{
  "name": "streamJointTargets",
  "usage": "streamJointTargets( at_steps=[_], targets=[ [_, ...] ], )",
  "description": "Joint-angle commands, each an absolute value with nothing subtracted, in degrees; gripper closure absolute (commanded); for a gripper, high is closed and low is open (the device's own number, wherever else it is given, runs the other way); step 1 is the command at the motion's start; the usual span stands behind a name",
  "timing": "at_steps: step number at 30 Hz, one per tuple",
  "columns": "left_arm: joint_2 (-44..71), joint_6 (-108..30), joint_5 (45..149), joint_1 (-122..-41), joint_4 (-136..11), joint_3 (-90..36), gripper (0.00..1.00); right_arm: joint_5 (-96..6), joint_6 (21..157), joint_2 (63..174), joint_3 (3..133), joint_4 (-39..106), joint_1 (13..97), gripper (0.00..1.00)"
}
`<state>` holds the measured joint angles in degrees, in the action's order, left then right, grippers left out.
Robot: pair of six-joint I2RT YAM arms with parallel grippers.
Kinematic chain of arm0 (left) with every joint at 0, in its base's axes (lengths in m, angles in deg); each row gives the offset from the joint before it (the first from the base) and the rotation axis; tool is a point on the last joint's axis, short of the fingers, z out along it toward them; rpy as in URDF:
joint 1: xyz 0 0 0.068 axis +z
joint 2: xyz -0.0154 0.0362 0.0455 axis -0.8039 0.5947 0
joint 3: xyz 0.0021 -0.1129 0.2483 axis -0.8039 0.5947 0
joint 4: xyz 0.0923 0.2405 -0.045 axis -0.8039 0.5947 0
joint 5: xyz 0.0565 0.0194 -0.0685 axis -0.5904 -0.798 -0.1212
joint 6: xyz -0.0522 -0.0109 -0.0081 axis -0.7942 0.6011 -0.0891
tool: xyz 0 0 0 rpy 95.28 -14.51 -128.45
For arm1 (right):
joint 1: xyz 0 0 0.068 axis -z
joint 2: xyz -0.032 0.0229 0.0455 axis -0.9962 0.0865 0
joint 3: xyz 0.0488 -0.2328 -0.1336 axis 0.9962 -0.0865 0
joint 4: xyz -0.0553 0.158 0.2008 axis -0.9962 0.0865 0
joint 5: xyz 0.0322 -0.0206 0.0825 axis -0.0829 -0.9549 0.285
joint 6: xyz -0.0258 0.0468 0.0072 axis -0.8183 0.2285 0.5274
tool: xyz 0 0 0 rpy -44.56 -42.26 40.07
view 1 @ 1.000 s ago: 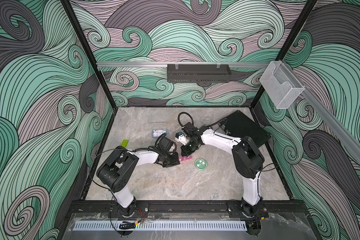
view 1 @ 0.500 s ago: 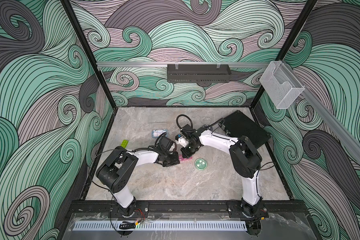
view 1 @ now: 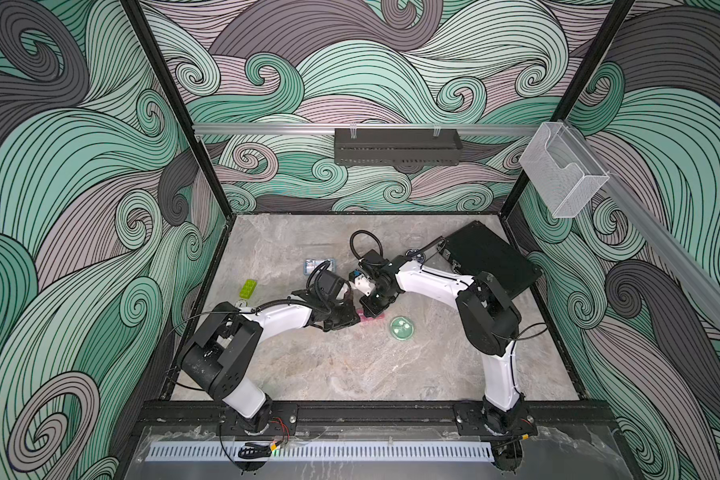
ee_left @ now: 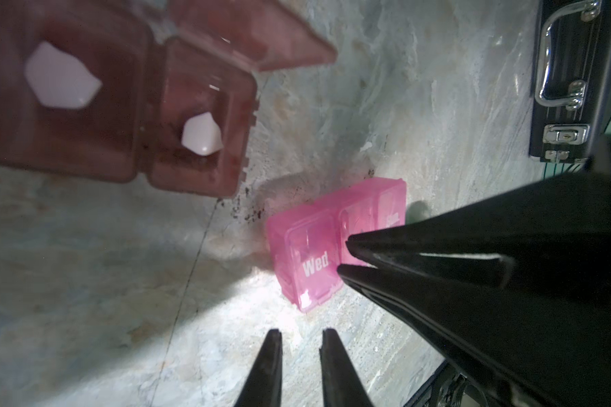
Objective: Close pillboxes
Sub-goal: Close the lid on the pillbox.
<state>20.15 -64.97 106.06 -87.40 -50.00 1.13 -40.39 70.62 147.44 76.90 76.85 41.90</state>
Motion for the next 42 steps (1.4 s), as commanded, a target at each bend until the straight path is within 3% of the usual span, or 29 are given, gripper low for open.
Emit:
streamJointTargets(
  at_steps=[1, 19, 35, 42],
  targets=[
    [22.12, -65.67, 105.83, -87.61, -50.79, -1.31, 0.76, -42.16, 70.68, 148.82, 77.6, 78.45, 41.61, 0.84],
    [26.21, -66.46, 106.12, -87.61, -52.66, -3.47, 0.74, -41.75, 71.31, 149.63, 77.59, 78.88, 41.51, 0.85],
    [28.68, -65.72, 105.15, -87.61, -51.53, -3.15, 0.8, -42.33, 72.35, 149.51, 77.59, 79.43, 41.62, 0.79],
    [29.08, -65.85, 105.07, -87.7, -51.91, -2.18, 0.9, -42.62, 72.51, 150.45, 77.93, 80.4, 41.62, 0.79]
  ],
)
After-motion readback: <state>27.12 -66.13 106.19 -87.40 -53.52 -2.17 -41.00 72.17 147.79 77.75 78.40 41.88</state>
